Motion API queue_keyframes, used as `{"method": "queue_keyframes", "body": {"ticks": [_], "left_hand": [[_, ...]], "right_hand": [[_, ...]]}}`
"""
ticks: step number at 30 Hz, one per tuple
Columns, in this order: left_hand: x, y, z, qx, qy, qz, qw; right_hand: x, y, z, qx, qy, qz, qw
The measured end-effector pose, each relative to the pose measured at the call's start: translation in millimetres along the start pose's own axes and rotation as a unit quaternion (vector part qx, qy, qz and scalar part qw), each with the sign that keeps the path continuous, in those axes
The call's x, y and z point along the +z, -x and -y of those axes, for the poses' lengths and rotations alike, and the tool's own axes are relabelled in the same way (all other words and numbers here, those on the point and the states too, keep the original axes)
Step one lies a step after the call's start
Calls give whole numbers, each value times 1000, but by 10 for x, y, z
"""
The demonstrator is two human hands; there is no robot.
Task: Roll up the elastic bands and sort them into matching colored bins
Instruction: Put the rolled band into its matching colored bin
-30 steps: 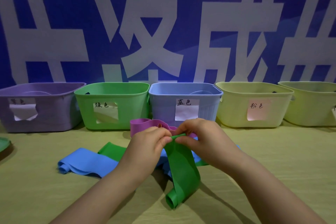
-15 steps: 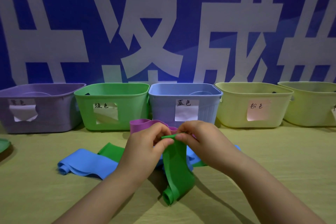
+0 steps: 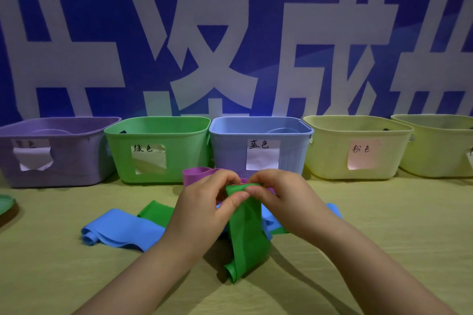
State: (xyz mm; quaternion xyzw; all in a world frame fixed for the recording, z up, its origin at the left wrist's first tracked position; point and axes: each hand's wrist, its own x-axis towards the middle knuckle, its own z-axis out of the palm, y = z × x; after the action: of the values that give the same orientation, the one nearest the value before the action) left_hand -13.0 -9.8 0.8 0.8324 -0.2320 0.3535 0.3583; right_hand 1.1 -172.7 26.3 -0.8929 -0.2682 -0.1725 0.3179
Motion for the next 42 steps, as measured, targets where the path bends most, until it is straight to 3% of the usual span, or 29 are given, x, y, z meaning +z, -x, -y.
{"method": "queue_keyframes", "body": {"ticks": [9, 19, 31, 38, 42], "left_hand": [[9, -19, 36, -6, -10, -19, 1000], [-1, -28, 37, -35, 9, -22, 999], [2, -23, 43, -20, 11, -28, 999], [-2, -34, 61, -41, 22, -6, 999], [16, -26, 30, -51, 64, -2, 997]], "right_hand": [[19, -5, -49, 29, -70, 55, 996], [72, -45, -92, -6, -95, -35, 995], [66, -22, -86, 23, -131, 21, 991], [79, -42, -83, -24, -118, -40, 992], [73, -40, -84, -21, -111, -33, 993]]}}
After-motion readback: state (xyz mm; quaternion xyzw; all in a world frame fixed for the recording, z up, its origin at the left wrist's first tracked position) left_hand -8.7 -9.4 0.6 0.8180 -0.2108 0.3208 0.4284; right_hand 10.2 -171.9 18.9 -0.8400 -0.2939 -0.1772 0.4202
